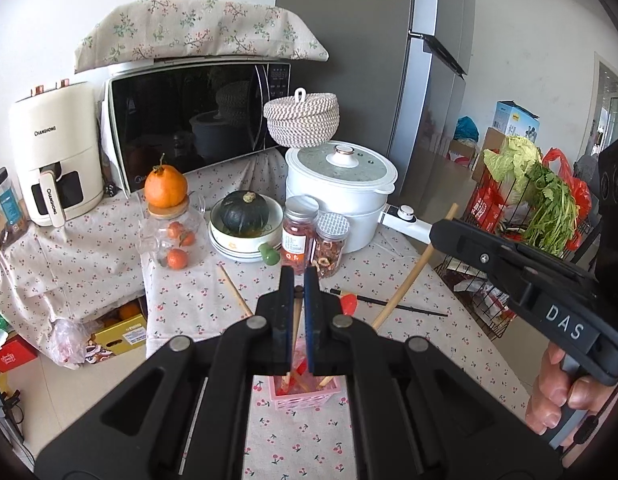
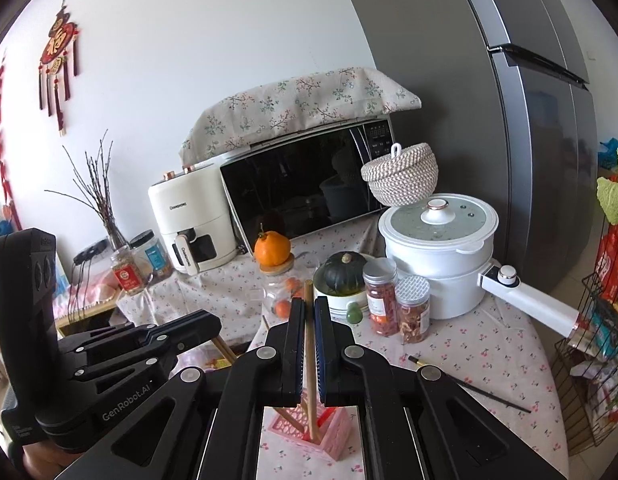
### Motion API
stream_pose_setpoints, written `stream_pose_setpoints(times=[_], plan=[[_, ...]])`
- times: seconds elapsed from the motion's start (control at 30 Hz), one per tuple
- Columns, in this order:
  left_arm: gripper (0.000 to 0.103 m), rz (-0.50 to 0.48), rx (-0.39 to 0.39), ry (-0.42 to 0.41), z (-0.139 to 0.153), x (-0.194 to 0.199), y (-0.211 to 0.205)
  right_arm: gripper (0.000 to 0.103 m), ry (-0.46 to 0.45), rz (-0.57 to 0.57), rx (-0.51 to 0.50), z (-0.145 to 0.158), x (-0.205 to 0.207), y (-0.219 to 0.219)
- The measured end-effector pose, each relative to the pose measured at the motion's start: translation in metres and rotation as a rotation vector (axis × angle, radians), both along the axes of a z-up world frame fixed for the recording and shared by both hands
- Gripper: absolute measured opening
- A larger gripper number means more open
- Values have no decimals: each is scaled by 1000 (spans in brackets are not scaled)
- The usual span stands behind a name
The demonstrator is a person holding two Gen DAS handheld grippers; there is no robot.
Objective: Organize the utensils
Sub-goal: 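Lower the chopsticks into the pink holder and open both tools, then move both tools back toward the remaining chopsticks and spoon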
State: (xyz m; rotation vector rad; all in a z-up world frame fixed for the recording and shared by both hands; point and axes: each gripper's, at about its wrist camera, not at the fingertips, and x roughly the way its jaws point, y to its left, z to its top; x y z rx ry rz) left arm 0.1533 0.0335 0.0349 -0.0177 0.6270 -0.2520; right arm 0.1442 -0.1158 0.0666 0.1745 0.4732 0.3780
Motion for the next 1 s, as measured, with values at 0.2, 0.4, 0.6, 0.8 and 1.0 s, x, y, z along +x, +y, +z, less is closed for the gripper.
stream_pose_setpoints(times=[0.2, 0.4, 0.6, 0.8, 1.0], plan=[[5, 5, -39, 95, -23, 17, 6, 5, 92, -4, -9, -30, 24, 2], [32, 12, -30, 45, -20, 15, 5, 7, 120, -15, 40, -40, 33, -7], [56, 36, -46, 23, -13, 13, 11, 23, 93, -18, 68, -30, 26, -16], [80, 30, -54, 63, -17, 1, 11, 60, 101, -35, 65, -23, 9, -33], [101, 10, -17, 110, -30, -21, -1, 81, 144, -104, 39, -27, -16, -64]])
